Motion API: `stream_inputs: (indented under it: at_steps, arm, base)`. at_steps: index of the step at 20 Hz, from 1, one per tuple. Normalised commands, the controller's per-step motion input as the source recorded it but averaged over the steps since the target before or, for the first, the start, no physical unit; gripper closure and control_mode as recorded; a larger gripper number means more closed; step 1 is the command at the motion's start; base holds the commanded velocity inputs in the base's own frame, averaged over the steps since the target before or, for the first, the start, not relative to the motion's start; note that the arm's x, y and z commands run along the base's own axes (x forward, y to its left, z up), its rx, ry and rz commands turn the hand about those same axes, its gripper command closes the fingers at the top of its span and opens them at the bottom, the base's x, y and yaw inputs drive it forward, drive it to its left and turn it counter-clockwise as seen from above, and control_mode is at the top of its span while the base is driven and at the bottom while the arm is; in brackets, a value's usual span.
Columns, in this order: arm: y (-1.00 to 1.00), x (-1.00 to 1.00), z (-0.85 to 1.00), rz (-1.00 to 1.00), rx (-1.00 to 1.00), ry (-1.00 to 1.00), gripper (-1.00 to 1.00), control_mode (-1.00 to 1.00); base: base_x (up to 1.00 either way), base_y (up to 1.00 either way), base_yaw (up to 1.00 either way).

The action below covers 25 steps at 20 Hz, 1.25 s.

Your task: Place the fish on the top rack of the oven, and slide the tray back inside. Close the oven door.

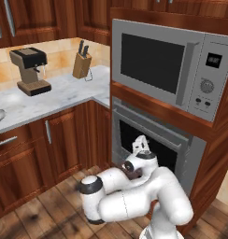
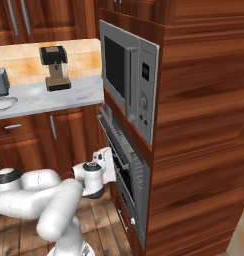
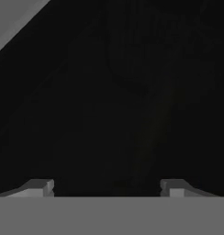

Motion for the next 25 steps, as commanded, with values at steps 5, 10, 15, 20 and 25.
stream_inputs:
  at_steps: [5,10,15,20,25]
  arm:
    - [-1.0,0.86,-0.04,-0.1,0.38,0.02,-1.0,-1.0]
    - [-0.91,0.12,-0.09,-0.03,0.36,0.01,-1.0,-1.0]
    - [-0.42,0.0,0.0,-0.02,0.16,0.01,-1.0,-1.0]
    - [0.0,0.0,0.0,0.0,0.0,0.0,-1.0,-1.0]
    - [0.0,0.0,0.0,0.0,0.0,0.0,-1.0,-1.0]
  base:
    - [0.0,0.0,0.0]
    - [0.0,0.0,0.0]
    - [0.0,0.0,0.0]
    - [0.0,0.0,0.0]
    - [0.0,0.0,0.0]
